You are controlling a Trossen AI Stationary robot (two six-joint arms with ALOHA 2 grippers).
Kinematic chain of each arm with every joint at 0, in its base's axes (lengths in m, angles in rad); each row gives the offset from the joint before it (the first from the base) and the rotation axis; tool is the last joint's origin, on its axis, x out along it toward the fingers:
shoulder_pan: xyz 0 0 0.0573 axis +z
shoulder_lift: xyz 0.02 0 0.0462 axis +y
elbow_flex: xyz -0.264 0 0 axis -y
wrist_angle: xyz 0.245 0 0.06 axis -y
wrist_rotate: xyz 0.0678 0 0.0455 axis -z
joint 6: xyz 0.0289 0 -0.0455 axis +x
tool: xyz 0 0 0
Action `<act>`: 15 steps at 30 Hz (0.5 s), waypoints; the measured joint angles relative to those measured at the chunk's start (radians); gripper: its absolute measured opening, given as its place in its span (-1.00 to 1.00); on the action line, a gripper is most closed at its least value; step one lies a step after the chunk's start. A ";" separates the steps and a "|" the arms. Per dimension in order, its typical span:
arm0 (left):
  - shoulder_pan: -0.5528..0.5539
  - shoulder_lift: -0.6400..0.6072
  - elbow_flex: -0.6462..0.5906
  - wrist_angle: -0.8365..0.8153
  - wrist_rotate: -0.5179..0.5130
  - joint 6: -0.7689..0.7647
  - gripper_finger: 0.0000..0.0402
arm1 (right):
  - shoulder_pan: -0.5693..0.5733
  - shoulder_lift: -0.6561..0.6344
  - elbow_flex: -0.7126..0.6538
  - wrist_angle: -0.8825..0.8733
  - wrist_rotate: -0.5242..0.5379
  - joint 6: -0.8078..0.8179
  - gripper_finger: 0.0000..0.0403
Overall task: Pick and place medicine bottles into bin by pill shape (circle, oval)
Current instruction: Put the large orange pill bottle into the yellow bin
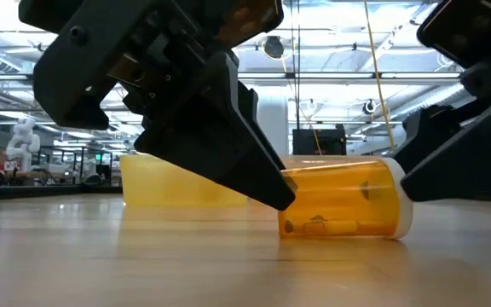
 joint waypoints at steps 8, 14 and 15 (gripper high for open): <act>0.000 0.000 0.000 0.001 -0.008 -0.019 -0.06 | -0.027 0.002 0.000 -0.003 -0.039 0.009 0.21; -0.001 0.000 0.000 0.000 -0.009 -0.021 -0.06 | -0.035 0.002 0.000 -0.006 -0.051 0.023 0.02; -0.001 0.000 0.000 0.001 -0.008 -0.022 -0.06 | -0.035 0.002 0.000 -0.004 -0.058 0.023 0.01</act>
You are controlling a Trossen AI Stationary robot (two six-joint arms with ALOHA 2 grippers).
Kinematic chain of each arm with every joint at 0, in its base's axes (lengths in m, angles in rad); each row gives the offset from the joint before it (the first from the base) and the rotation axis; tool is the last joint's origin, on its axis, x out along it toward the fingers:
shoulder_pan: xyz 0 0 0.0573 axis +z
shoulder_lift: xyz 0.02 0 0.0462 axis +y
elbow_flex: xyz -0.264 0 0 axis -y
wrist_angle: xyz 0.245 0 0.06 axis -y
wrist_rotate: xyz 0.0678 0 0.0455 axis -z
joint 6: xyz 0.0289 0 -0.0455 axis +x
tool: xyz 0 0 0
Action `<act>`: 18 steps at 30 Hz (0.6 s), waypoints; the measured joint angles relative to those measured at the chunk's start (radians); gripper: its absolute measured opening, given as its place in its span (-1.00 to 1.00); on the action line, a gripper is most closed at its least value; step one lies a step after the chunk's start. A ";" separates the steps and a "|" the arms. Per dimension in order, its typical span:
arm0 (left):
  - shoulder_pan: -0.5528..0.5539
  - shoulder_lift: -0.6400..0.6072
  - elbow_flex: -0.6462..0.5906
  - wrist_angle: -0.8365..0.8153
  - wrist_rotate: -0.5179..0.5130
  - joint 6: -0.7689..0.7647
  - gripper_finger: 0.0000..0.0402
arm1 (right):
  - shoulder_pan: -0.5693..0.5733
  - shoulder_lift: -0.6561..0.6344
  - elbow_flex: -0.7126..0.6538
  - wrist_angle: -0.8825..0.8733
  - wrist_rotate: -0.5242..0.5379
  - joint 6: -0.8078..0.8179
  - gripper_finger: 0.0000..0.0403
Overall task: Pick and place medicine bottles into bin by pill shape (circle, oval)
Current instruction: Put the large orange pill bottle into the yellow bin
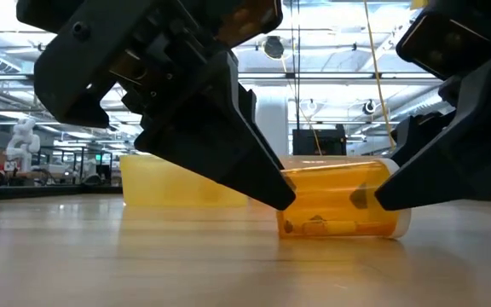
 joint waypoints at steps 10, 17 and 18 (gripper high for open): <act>-0.001 -0.068 0.000 -0.066 0.009 0.018 0.03 | -0.020 -0.035 0.000 -0.007 -0.081 0.029 0.11; -0.009 -0.151 0.000 -0.147 -0.015 0.005 0.32 | -0.039 -0.179 0.000 -0.143 -0.124 0.030 0.03; -0.011 -0.158 0.000 -0.148 -0.026 0.002 0.36 | -0.039 -0.199 0.000 -0.171 -0.121 0.030 0.03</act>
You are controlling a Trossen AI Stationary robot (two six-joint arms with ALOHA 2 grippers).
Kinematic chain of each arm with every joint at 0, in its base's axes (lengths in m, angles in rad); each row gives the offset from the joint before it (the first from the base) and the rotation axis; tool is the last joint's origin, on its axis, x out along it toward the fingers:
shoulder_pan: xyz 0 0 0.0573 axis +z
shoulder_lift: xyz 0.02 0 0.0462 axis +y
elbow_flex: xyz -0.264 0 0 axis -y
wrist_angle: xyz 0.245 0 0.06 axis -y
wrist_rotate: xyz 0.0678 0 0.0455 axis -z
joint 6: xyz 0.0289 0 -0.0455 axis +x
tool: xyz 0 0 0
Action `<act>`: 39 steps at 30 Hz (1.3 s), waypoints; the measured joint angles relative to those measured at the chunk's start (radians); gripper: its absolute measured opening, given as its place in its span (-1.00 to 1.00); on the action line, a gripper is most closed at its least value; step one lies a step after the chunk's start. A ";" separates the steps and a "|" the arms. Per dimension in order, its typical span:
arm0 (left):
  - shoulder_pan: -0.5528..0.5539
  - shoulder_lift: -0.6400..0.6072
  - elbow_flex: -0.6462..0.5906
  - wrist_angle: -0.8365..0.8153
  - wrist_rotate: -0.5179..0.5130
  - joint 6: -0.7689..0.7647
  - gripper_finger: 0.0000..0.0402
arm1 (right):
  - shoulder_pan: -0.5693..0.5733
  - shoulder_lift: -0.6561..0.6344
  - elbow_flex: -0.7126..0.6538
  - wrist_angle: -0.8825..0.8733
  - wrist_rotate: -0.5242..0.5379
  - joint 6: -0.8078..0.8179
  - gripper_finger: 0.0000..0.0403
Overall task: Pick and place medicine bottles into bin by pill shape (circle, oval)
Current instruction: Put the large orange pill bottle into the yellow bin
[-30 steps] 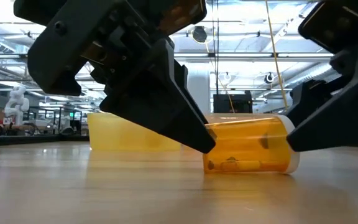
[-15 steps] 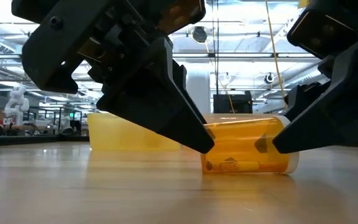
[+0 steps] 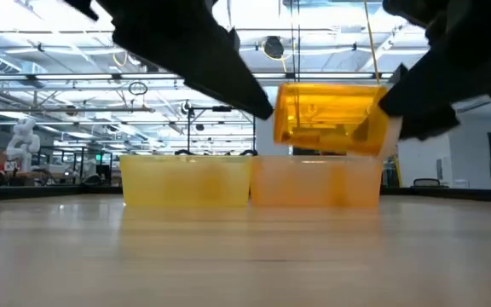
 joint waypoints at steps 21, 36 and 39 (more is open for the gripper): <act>-0.018 -0.103 0.000 -0.005 -0.154 -0.032 0.53 | -0.087 -0.255 0.000 -0.314 -0.180 0.069 0.04; 0.153 -0.225 0.001 -0.028 0.117 0.000 0.57 | -0.290 -0.289 0.125 -0.598 -0.338 -0.076 0.04; 0.157 -0.182 -0.002 -0.048 0.113 -0.004 0.66 | -0.295 -0.288 0.150 -0.610 -0.338 -0.130 0.04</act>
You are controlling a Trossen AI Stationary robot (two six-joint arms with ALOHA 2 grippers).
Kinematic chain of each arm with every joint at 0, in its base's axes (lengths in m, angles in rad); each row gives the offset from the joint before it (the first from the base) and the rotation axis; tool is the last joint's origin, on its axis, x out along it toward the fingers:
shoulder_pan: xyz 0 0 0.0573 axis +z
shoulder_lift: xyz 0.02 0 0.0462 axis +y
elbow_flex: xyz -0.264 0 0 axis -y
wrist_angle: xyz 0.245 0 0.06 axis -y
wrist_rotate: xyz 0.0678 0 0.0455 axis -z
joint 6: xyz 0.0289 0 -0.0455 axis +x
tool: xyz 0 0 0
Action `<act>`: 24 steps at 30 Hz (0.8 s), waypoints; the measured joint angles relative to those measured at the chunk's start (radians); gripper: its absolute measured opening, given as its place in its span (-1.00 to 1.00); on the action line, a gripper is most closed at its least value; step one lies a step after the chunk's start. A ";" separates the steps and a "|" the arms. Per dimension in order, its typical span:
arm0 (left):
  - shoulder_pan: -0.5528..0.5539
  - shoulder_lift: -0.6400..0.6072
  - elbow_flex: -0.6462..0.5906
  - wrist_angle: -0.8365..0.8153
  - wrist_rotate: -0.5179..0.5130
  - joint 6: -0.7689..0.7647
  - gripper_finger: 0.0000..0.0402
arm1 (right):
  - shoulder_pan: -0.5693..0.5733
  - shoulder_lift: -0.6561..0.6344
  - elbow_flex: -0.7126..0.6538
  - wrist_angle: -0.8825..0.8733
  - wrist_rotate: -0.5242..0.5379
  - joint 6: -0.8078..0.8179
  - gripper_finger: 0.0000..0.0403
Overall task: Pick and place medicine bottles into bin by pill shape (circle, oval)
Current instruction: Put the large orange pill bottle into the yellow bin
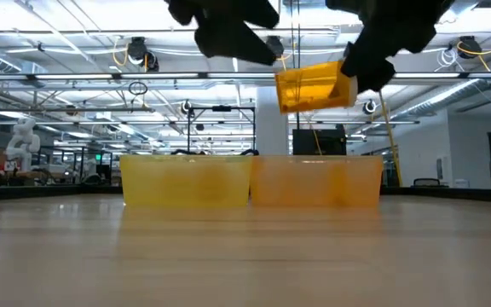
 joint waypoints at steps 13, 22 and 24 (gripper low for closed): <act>-0.002 0.049 0.002 0.027 -0.149 0.040 0.88 | -0.004 -0.001 0.021 -0.019 -0.002 -0.123 0.04; -0.001 0.049 0.002 0.007 -0.133 0.034 0.71 | -0.006 -0.001 0.021 0.049 -0.001 -0.192 0.04; -0.002 0.049 0.002 0.007 -0.131 0.035 0.65 | -0.006 -0.001 0.021 0.069 0.000 -0.202 0.04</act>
